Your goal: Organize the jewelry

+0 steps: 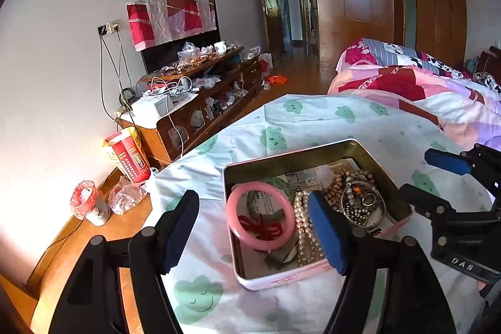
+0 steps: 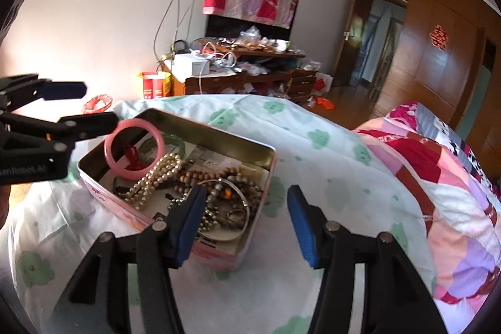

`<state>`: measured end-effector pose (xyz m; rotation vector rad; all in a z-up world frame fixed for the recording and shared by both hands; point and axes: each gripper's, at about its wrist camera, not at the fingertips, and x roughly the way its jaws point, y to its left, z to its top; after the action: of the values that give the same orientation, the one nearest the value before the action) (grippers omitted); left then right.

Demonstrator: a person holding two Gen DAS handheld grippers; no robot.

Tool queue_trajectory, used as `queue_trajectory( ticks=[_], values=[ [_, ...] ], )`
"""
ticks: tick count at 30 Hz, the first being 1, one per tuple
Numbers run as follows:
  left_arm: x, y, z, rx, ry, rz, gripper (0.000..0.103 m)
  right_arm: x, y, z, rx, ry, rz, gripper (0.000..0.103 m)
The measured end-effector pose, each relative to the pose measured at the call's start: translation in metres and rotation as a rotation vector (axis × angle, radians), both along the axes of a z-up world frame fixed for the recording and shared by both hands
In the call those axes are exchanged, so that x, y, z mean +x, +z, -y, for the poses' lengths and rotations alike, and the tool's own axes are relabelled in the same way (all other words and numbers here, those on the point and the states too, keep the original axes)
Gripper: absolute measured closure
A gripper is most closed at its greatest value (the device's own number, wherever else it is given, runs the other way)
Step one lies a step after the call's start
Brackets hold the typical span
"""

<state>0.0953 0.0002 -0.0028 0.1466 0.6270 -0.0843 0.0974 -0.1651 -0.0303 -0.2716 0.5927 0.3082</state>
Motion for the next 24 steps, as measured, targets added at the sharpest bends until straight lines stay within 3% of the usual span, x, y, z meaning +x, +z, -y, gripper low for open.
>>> queue_trajectory(
  ticks=[10, 24],
  values=[
    [-0.014, 0.007, -0.007, -0.033, 0.003, 0.008, 0.031, -0.016, 0.015, -0.003, 0.0, 0.007, 0.038, 0.043],
    [-0.015, 0.005, -0.011, -0.048, 0.009, -0.002, 0.031, -0.017, 0.014, -0.001, 0.002, 0.005, 0.034, 0.043]
  ],
)
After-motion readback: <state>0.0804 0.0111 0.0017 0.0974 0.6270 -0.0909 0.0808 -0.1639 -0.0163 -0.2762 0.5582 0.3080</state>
